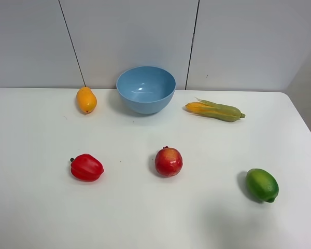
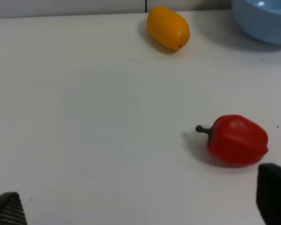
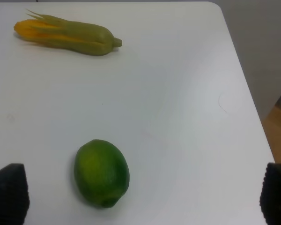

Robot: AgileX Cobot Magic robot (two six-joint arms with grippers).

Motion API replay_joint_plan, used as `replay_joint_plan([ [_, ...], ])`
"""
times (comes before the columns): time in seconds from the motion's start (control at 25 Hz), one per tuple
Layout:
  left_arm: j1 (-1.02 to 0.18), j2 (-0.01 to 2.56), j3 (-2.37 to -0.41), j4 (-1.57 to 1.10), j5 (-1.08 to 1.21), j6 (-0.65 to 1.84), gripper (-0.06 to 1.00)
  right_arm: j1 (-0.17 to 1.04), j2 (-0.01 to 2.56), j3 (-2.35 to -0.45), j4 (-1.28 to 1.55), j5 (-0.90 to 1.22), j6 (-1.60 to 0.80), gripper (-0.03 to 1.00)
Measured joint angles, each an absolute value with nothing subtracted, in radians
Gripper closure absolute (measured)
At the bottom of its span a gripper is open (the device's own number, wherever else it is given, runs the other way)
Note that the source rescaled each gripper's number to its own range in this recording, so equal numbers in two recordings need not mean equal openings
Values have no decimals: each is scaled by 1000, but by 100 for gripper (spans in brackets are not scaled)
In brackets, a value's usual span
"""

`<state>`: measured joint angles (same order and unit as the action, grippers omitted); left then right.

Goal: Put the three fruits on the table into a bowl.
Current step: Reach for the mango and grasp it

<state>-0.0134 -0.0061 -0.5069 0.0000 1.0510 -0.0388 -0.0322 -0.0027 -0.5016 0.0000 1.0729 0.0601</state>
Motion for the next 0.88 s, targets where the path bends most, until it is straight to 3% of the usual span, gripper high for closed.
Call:
replay_joint_plan([
  [0.88,-13,-5,-507,0,1051,-45,-5,-32,-3,-502,0,1073,60,-3],
])
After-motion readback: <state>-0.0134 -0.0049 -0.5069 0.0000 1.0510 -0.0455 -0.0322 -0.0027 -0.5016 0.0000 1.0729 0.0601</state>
